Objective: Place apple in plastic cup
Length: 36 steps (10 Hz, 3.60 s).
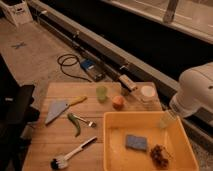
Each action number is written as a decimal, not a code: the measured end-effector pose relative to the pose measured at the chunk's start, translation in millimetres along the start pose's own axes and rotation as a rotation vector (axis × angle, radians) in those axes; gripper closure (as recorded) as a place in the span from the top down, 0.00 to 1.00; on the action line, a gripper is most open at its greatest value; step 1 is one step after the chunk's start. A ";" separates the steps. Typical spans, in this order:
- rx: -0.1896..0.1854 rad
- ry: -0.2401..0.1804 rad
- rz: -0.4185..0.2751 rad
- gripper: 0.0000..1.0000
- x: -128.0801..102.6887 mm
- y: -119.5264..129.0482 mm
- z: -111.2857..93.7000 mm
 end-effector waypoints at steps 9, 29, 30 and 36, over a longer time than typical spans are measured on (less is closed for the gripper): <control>0.019 -0.067 -0.161 0.80 -78.0 78.0 -22.5; -0.217 -0.236 -0.236 0.80 -237.7 117.8 79.7; -0.210 -0.234 -0.225 0.80 -238.2 117.5 78.2; -0.094 -0.308 -0.095 0.80 -257.6 105.6 106.3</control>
